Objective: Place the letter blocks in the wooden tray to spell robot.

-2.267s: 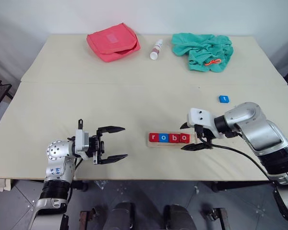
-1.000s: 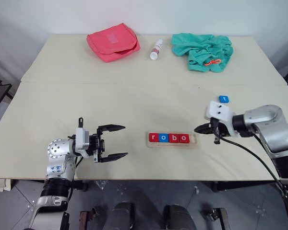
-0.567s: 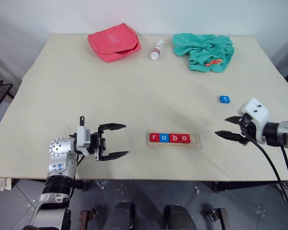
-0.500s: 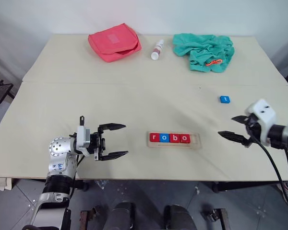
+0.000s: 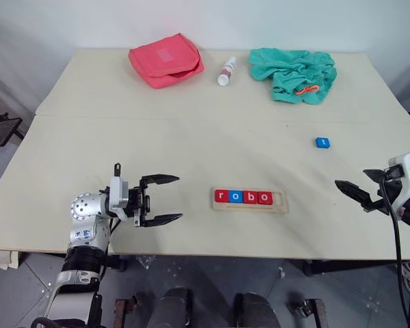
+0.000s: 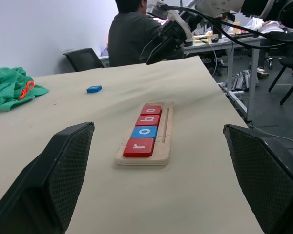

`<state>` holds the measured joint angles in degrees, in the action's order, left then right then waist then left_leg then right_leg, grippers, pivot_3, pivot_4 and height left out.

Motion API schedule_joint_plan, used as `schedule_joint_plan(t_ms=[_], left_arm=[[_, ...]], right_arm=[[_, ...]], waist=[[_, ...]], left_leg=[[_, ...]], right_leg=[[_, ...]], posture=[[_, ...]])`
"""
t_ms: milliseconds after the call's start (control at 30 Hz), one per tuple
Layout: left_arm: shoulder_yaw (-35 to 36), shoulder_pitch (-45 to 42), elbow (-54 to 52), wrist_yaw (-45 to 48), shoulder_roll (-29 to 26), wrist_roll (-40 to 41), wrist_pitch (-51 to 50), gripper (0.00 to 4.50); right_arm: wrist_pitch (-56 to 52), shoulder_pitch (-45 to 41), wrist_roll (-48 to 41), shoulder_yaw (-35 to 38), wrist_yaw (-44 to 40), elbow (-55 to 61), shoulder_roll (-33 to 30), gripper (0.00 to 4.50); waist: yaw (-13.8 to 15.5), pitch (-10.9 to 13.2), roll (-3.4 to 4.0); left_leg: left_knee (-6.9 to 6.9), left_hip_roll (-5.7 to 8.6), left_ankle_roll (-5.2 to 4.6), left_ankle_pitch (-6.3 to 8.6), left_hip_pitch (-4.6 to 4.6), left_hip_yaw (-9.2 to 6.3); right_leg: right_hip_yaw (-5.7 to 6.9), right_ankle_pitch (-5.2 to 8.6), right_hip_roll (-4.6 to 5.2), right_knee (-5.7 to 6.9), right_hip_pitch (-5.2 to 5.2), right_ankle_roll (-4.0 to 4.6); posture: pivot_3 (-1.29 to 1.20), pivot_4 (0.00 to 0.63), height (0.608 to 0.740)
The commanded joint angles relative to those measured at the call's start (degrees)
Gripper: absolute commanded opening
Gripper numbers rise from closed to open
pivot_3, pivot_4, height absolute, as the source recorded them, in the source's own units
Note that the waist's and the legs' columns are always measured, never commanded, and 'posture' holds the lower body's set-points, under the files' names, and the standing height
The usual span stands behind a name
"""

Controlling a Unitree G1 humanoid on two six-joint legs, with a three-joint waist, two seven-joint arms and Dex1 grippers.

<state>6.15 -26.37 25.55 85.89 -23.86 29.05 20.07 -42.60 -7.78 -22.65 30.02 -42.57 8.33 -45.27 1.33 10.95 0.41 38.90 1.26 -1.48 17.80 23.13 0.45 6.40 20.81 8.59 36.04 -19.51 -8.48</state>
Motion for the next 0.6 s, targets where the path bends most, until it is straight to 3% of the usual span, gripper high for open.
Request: schedule_joint_plan(t_ms=[33, 200, 367, 600], left_arm=[[0.5, -0.4, -0.7, 0.7, -0.8, 0.7, 0.0, 4.50], [0.5, 0.1, -1.3, 0.7, -0.9, 0.8, -0.1, 4.50], [0.4, 1.2, -3.1, 0.2, -0.9, 1.0, -0.6, 4.50], [0.7, 3.3, -6.0, -1.1, -1.0, 1.2, -1.0, 4.50]], right_arm=[[0.9, 0.0, -1.2, 1.8, 1.5, 1.1, 0.0, 4.48], [1.7, -3.4, -0.3, 0.0, 4.9, -2.0, 0.8, 4.48], [8.3, -17.5, 3.6, -7.1, 8.0, -17.9, 3.2, 4.48], [17.6, -28.5, 6.6, -11.8, 8.2, -34.9, 4.4, 4.48]], waist=[[0.0, 0.0, 0.00], [0.0, 0.0, 0.00], [-1.1, 0.0, 0.01], [-1.4, 0.0, 0.01]], left_leg=[[0.00, 0.00, 0.00, 0.00, 0.00, 0.00], [0.00, -0.01, 0.00, 0.00, -0.01, 0.01], [0.02, -0.04, 0.01, -0.01, -0.04, 0.09], [-0.16, 0.02, -0.01, 0.00, -0.01, -0.04]], right_leg=[[-0.01, 0.00, 0.00, 0.00, 0.00, 0.00], [0.00, 0.00, 0.00, 0.00, 0.00, 0.00], [-0.05, 0.00, -0.02, 0.00, -0.02, 0.00], [0.06, 0.00, 0.02, 0.02, -0.06, 0.00]], posture=[[0.00, 0.150, 0.740], [0.00, 0.150, 0.740], [0.00, 0.150, 0.740], [0.00, 0.150, 0.740]])
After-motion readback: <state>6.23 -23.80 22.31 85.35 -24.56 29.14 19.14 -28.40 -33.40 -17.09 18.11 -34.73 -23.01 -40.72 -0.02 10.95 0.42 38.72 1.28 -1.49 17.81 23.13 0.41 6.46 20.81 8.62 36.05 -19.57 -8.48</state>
